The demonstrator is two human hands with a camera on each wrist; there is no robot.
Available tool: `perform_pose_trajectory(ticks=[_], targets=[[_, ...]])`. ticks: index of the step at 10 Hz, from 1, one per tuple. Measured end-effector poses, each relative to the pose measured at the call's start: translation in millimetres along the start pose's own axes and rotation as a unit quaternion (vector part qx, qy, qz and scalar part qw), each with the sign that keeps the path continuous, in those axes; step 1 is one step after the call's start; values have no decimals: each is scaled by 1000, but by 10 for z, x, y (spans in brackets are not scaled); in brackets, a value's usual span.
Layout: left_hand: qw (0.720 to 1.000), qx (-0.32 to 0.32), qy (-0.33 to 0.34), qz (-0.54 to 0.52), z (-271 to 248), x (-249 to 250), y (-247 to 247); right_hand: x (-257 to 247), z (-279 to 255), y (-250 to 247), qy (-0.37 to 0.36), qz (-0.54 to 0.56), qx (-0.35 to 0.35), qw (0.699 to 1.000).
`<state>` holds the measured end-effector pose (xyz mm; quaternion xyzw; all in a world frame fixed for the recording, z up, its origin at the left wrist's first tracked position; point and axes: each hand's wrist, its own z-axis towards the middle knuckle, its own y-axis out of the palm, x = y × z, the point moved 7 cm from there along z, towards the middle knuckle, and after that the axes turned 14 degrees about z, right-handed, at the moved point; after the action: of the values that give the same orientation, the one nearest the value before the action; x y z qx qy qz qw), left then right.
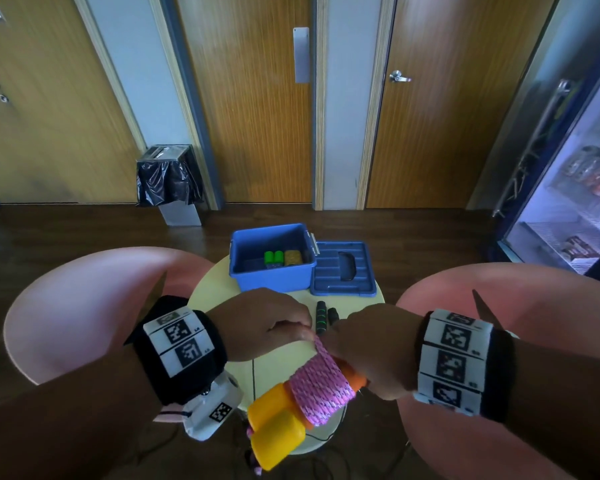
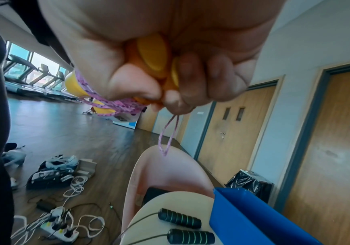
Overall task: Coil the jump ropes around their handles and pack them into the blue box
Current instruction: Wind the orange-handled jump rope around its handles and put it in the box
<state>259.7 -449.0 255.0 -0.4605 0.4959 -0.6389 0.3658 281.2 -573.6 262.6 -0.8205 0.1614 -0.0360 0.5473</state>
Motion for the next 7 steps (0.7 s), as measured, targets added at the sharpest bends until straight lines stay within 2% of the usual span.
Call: perform_pose_trajectory(ticks=[3,5,6,7], targets=[[989,41,-31,-136,-27,-18,-91,99,-86,-225,-14,122,68,990],[973,47,-63,-216,-91,-61,-188,83,-132,-344,-45,146,110,982],[938,115,63,-320,-21,237,-226,72,-209,-466,-63,200,173,962],[627,308,104,-708,-107,113,-120,77,-248,-560,-36,213,256,942]])
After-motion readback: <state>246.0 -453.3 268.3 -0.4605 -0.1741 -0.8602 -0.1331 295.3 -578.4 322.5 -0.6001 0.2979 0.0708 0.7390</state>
